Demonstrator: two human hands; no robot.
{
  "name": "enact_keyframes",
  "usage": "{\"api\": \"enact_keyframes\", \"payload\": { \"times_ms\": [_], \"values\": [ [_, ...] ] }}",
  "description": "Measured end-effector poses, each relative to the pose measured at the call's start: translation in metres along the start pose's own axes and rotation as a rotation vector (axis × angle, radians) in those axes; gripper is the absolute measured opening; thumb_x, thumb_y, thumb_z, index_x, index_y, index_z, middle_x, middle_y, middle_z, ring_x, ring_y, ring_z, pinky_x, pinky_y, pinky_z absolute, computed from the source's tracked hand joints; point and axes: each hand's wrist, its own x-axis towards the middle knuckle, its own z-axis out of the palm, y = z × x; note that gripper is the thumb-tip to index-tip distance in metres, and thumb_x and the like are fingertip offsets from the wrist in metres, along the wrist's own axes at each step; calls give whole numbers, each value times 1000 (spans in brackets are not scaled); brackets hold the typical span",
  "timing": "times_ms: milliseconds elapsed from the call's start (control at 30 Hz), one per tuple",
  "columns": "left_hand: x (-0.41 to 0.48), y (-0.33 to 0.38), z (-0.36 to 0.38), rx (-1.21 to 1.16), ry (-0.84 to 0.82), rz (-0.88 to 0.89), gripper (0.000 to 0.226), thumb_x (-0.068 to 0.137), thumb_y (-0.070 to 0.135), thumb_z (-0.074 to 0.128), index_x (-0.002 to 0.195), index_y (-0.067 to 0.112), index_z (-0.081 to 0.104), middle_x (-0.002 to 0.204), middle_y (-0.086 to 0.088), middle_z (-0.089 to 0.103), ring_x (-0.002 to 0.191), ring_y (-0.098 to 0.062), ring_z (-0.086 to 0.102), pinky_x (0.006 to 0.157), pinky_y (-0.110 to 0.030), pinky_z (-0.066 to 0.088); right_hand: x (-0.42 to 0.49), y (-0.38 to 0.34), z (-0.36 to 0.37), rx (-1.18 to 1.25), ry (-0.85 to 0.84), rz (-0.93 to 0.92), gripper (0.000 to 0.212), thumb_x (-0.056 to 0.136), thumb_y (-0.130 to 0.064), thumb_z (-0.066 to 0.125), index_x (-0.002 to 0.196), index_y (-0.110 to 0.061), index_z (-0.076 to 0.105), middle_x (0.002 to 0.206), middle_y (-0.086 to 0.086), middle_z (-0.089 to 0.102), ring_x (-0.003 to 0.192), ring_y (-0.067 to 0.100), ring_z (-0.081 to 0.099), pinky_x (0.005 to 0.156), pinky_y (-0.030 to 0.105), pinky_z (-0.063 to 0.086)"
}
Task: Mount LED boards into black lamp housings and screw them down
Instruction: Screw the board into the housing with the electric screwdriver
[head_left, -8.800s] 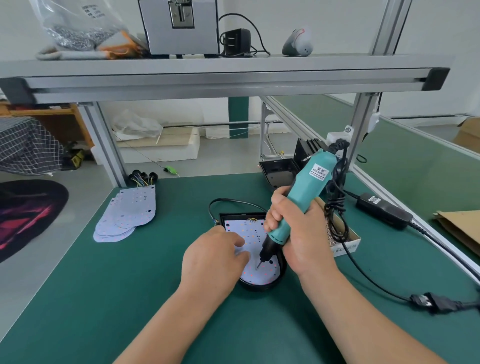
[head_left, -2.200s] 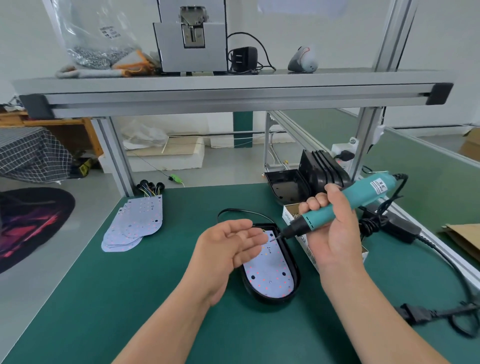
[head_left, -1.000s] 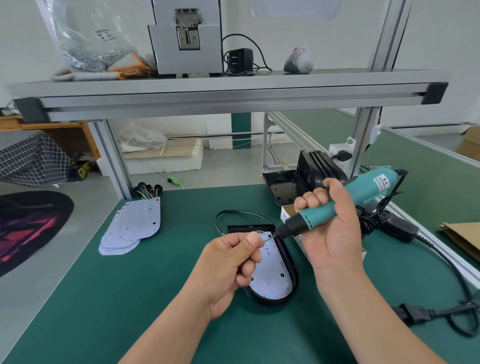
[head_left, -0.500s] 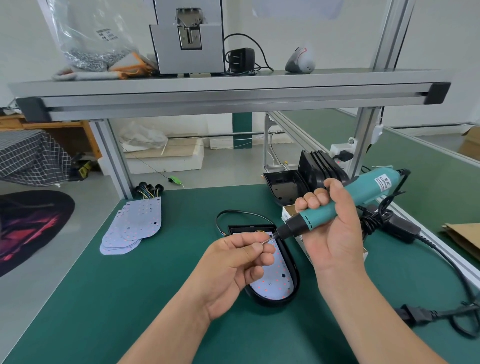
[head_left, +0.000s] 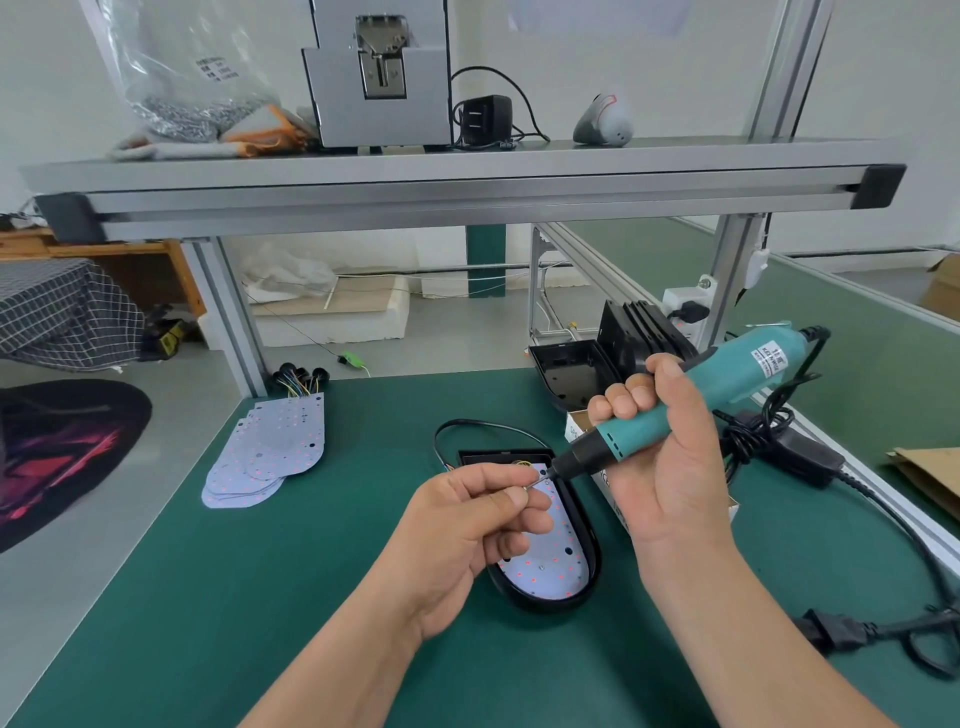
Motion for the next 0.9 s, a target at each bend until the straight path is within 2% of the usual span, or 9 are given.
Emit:
{"api": "enact_keyframes", "payload": {
  "times_ms": [300,433,767,900],
  "values": [
    [0,-1,1,-4,-1,0,17,100,-4,66,113,0,76,103,-24,78,81,-24,77,63,-25,60,-1,0,0,14,12,14,20,90,-22,74,100,-18,56,73,-4,46,65,14,46,70,30,50],
    [0,-1,1,21,0,16,17,100,-3,67,114,0,75,102,-22,78,82,-24,77,65,-25,60,1,0,-2,3,14,25,14,94,-20,70,99,-18,57,73,-4,47,64,13,47,69,30,50],
    [0,-2,2,327,84,166,19,99,-2,67,106,13,78,95,-12,82,84,-24,79,68,-24,58,2,9,-4,-21,101,41,23,96,-28,76,102,-18,56,76,-3,51,66,13,52,70,31,52],
    [1,-2,-1,406,95,179,18,97,8,69,106,21,78,93,-8,82,82,-28,77,70,-26,58,1,13,-5,-11,170,40,21,97,-34,73,97,-18,60,76,-4,51,66,12,53,71,31,53]
  ]
}}
